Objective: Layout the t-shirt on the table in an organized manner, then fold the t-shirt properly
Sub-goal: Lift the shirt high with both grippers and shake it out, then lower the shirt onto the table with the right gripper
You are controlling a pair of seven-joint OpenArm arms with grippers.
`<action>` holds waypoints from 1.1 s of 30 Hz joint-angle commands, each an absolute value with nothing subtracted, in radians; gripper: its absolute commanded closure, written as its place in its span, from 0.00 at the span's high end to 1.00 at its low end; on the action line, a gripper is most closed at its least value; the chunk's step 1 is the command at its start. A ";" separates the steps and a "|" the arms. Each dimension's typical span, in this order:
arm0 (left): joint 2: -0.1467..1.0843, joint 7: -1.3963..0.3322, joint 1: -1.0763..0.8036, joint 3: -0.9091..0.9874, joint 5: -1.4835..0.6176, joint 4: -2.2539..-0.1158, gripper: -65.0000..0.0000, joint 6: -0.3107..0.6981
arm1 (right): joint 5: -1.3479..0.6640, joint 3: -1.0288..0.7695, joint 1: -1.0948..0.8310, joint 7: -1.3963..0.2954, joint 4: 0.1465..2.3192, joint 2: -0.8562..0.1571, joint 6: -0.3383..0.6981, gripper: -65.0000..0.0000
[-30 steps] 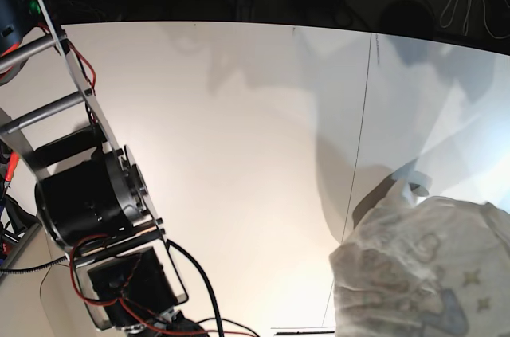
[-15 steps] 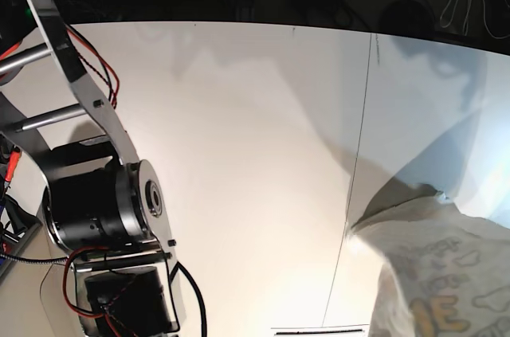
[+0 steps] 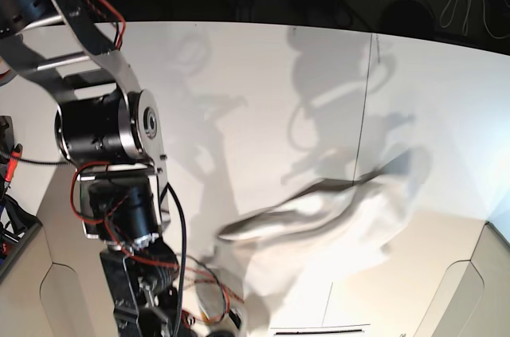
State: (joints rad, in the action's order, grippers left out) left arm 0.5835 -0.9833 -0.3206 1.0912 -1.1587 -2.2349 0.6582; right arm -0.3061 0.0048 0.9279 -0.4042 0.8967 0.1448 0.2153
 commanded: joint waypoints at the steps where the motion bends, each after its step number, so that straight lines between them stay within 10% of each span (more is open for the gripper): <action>1: 0.572 -0.972 -0.323 1.091 -1.201 -2.242 0.00 0.671 | -0.318 0.004 0.944 -0.375 0.916 0.150 0.229 0.00; 19: 0.297 -0.989 -0.365 0.637 -1.187 -2.242 0.00 0.698 | -0.433 0.009 0.871 -0.367 0.916 0.151 0.309 0.00; 22: 0.297 -0.959 -0.346 0.633 -1.130 -2.242 0.00 0.698 | -0.541 0.035 0.935 -0.410 0.916 0.151 0.487 0.00; 30: 0.372 -0.889 -0.224 0.698 -0.930 -2.226 0.00 0.688 | -0.912 0.313 0.943 -1.278 0.920 0.149 0.577 0.00; 33: 0.424 -0.889 -0.215 0.699 -0.933 -2.175 0.00 0.689 | -0.861 0.405 0.855 -1.365 0.920 0.116 0.576 0.00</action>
State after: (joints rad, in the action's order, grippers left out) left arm 0.4088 -0.9108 -0.2195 0.6941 -0.9150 -2.1643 0.6899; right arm -0.8410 0.4164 0.8040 -1.3781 0.9043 0.1181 0.5732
